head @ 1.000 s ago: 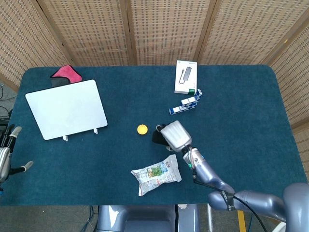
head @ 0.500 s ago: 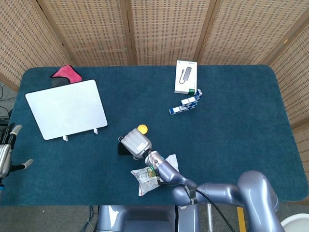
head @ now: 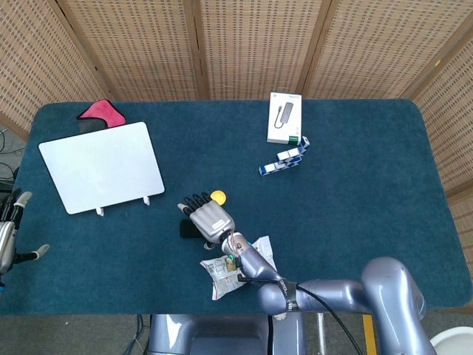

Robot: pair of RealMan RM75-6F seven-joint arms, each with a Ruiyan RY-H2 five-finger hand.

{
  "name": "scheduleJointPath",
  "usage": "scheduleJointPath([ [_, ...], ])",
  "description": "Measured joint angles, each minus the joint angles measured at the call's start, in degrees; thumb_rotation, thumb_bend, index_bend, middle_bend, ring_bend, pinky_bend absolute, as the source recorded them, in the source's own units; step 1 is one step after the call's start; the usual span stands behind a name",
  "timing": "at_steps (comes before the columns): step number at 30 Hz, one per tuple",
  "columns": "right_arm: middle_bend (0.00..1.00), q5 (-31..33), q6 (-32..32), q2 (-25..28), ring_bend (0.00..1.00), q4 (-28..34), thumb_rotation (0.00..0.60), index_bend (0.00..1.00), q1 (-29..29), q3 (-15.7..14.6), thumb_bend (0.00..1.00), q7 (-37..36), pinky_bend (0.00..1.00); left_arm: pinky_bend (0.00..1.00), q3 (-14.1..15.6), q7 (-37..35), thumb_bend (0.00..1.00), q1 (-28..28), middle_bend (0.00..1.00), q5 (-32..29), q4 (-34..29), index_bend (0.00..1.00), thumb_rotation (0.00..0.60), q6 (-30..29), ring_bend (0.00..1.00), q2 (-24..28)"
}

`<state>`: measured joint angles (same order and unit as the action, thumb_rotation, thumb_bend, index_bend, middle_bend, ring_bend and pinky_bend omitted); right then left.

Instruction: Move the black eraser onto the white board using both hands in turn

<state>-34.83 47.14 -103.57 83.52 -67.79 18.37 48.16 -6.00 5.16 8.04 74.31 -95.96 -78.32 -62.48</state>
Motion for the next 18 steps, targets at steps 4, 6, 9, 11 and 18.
scheduleJointPath([
  [4,0.0,-3.24,2.64,4.33,0.0,5.16,0.6,0.0,1.04,0.67,0.0,-2.01,0.0,0.0,0.25,-0.21,0.01,-0.08,0.0,0.38,-0.13,0.0,0.6,-0.11,0.0,0.1],
  [6,0.0,-5.63,4.19,7.38,0.0,8.31,0.6,0.0,2.02,0.71,0.0,-3.05,0.0,0.0,0.34,-0.43,0.01,-0.09,0.0,0.55,-0.14,0.0,0.6,-0.09,0.0,0.19],
  [9,0.0,-10.64,6.97,13.03,0.0,12.18,0.6,0.0,4.67,0.32,0.0,-5.32,0.0,0.0,0.44,-0.82,0.01,0.0,0.0,0.74,-0.05,0.0,0.6,0.14,0.0,0.28],
  [11,0.0,-14.35,9.05,17.64,0.0,13.97,0.6,0.0,7.69,-0.53,0.0,-7.78,0.0,0.0,0.58,-1.19,0.01,0.19,0.0,1.19,0.1,0.0,0.6,0.49,0.0,0.33],
  [18,0.0,-31.07,15.49,29.1,0.0,13.35,0.6,0.0,18.3,-5.18,0.0,-25.11,0.0,0.0,1.02,-2.46,0.01,1.05,0.0,2.69,1.58,0.0,0.6,1.63,0.0,-0.15],
])
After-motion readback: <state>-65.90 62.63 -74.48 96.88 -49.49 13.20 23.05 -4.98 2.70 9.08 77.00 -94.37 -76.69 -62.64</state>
